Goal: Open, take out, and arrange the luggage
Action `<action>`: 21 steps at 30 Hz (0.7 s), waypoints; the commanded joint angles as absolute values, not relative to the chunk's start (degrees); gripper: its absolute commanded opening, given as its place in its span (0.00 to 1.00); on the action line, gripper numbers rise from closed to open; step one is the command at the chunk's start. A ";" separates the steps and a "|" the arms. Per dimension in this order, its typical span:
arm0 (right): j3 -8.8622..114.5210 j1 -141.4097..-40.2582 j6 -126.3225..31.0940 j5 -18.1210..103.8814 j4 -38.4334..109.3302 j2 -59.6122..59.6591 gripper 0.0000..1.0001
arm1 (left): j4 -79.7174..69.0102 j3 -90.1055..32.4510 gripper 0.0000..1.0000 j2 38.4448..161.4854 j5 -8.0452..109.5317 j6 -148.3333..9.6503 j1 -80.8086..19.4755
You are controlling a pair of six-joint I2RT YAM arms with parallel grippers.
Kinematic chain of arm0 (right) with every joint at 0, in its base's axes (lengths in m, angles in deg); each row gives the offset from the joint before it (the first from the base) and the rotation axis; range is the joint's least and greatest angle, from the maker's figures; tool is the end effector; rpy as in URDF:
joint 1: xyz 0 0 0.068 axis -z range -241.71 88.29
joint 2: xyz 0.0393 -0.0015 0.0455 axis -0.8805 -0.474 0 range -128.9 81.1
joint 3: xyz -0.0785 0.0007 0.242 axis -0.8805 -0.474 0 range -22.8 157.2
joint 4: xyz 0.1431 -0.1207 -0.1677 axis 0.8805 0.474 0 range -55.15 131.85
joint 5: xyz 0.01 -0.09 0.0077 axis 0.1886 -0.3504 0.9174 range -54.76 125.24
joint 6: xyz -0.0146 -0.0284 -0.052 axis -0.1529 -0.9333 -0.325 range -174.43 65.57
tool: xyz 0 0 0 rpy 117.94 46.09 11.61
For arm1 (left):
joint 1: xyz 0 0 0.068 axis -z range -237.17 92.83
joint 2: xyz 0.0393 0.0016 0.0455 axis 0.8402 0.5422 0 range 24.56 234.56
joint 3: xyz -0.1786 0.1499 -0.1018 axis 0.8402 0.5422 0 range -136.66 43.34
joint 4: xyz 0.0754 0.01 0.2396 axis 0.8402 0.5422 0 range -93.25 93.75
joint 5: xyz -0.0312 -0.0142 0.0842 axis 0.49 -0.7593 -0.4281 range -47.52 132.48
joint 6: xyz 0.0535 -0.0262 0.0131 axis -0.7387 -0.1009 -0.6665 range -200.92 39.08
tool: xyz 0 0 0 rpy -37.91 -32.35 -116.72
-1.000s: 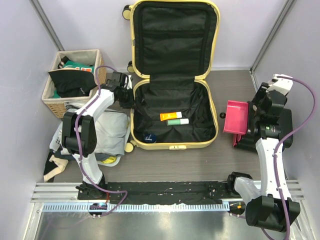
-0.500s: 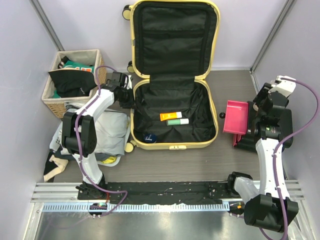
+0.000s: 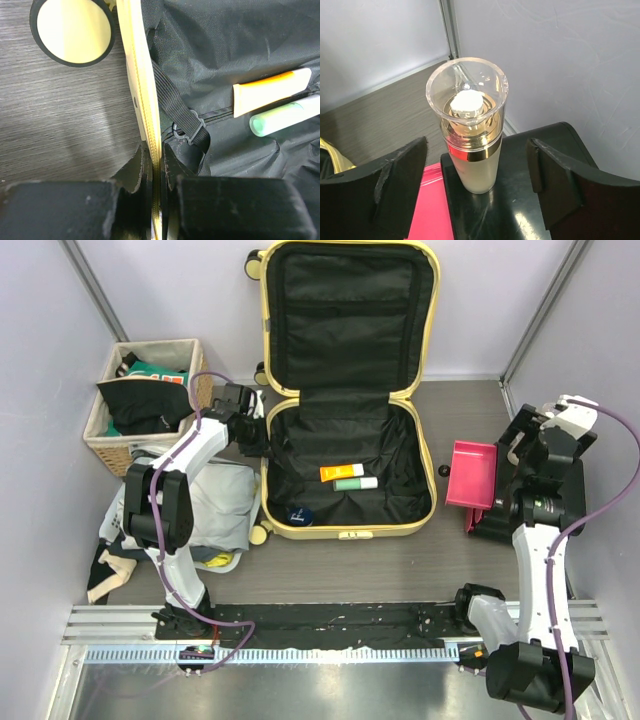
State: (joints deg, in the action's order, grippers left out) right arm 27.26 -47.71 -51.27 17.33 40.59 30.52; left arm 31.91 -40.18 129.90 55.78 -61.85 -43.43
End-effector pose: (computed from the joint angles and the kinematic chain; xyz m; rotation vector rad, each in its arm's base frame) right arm 0.2061 -0.0658 0.3478 0.4835 1.6201 -0.4043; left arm 0.3754 -0.1027 0.2192 -0.0314 2.6086 -0.5098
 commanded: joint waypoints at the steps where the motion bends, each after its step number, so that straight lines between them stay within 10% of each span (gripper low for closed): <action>1: 32.38 -47.64 -49.77 15.99 42.32 31.71 0.97 | 28.74 -42.53 0.00 124.58 62.52 -63.08 -43.63; 13: 46.44 -47.64 -42.65 10.97 51.91 42.77 0.98 | 28.92 -42.61 0.00 124.66 62.25 -63.17 -43.63; 21: 62.28 -48.25 -32.66 51.56 53.94 28.04 0.70 | 27.86 -42.18 0.00 124.40 64.19 -62.20 -43.63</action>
State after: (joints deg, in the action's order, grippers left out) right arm 60.15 -47.69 -40.60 26.97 52.76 40.20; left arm 31.95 -40.18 129.90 56.09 -61.79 -43.43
